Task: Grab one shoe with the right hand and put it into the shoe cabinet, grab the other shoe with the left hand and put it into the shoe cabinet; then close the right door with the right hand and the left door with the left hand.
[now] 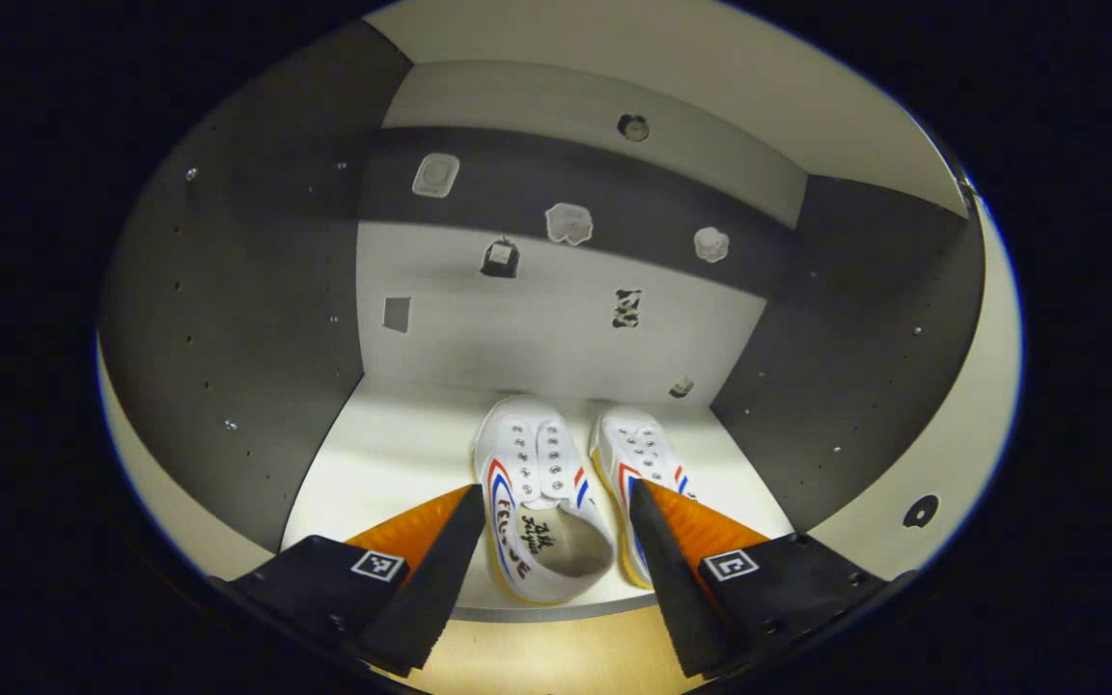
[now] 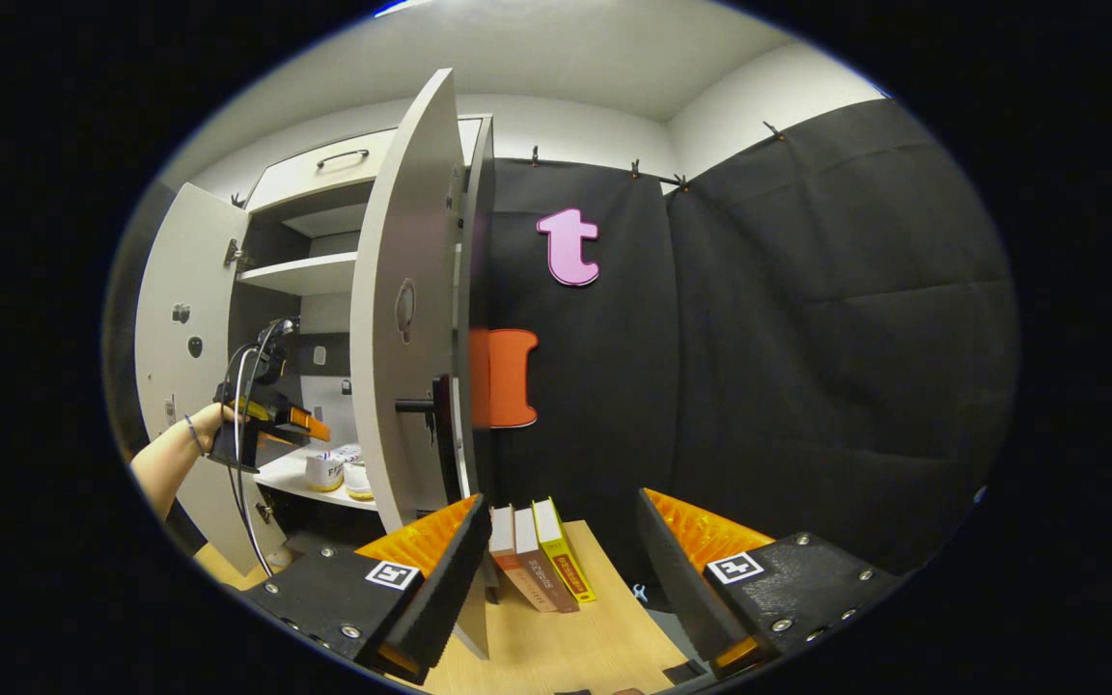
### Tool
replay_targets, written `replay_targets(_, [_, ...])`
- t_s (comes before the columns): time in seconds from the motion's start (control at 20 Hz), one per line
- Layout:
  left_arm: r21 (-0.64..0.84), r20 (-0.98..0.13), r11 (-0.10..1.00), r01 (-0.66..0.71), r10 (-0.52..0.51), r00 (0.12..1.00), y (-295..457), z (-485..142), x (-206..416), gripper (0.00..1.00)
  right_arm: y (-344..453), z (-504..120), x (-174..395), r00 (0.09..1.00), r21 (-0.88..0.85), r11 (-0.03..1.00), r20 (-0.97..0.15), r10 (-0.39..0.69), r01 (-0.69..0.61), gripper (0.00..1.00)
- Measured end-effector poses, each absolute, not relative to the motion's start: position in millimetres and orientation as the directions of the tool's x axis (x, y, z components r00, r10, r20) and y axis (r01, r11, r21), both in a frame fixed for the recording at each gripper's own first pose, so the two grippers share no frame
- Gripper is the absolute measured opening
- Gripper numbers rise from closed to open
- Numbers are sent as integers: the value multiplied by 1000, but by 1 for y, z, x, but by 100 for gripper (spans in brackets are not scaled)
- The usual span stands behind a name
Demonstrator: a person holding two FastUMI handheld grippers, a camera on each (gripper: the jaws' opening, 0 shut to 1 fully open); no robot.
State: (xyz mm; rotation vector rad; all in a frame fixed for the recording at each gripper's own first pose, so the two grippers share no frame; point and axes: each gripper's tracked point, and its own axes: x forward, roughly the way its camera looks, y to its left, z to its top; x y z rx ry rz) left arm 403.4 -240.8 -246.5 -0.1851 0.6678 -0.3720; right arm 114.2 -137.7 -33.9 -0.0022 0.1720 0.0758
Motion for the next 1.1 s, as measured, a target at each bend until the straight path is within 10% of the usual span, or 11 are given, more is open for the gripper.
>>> replay_targets(0.55, [-84, -256, 968, 234, -248, 934, -183, -105, 251, 97, -81, -43, 136, 932, 13, 950, -186, 310, -313, 99])
replay_targets(1.1, [-24, -141, 997, 74, -77, 987, -102, -54, 134, 97, -53, -43, 135, 881, 25, 894, -157, 446, -448, 75])
